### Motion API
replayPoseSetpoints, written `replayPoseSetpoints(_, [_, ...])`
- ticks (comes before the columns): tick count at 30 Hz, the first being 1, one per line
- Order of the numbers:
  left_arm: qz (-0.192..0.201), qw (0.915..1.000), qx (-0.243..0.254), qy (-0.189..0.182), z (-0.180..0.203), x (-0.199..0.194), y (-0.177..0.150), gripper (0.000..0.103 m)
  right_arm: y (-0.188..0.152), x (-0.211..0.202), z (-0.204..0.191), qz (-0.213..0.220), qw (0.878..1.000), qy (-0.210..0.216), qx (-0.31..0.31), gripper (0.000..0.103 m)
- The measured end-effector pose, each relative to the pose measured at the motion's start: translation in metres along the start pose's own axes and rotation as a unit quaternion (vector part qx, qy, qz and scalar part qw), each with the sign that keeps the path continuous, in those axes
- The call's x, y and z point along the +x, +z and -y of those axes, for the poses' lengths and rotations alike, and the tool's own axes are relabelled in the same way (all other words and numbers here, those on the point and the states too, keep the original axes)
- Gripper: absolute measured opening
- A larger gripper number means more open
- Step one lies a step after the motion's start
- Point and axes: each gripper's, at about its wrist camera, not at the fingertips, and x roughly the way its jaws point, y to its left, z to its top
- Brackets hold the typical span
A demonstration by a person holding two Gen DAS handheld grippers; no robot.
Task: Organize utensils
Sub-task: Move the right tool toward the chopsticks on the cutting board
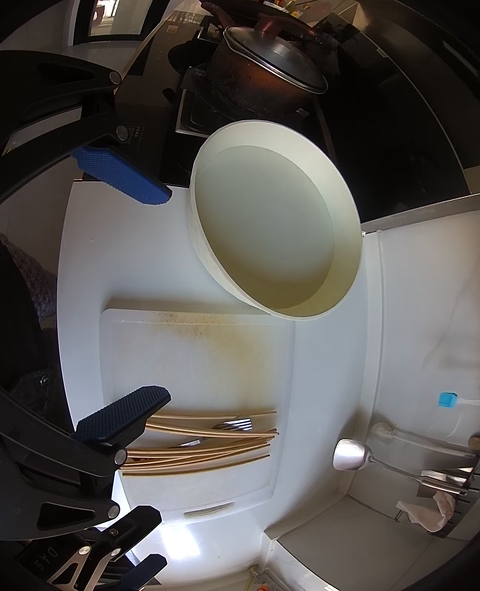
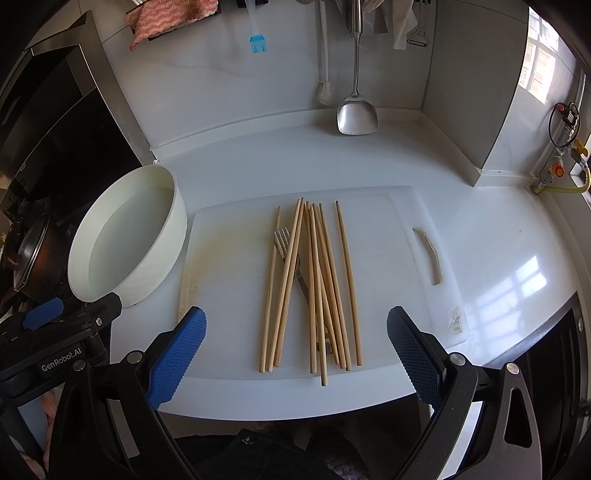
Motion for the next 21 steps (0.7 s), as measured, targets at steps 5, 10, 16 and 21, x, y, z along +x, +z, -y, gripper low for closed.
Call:
replayPoseSetpoints(5, [-0.001, 0.9997, 0.024, -0.005, 0.006, 0.006, 0.002, 0.097, 0.0, -0.003, 0.008, 0.016, 1.0, 0.008, 0.021, 0.094])
replayPoseSetpoints(10, [0.004, 0.9985, 0.051, -0.018, 0.015, 0.015, 0.002, 0.097, -0.009, 0.0, 0.016, 0.024, 0.999, 0.002, 0.04, 0.094])
replayPoseSetpoints(16, [0.003, 0.9955, 0.085, -0.042, 0.023, 0.033, 0.0, 0.097, -0.022, 0.007, 0.022, 0.038, 0.997, -0.032, 0.057, 0.094])
replayPoseSetpoints(21, [0.003, 0.9938, 0.092, -0.062, 0.028, 0.051, -0.001, 0.097, -0.026, 0.012, 0.036, 0.06, 0.994, -0.038, 0.084, 0.094])
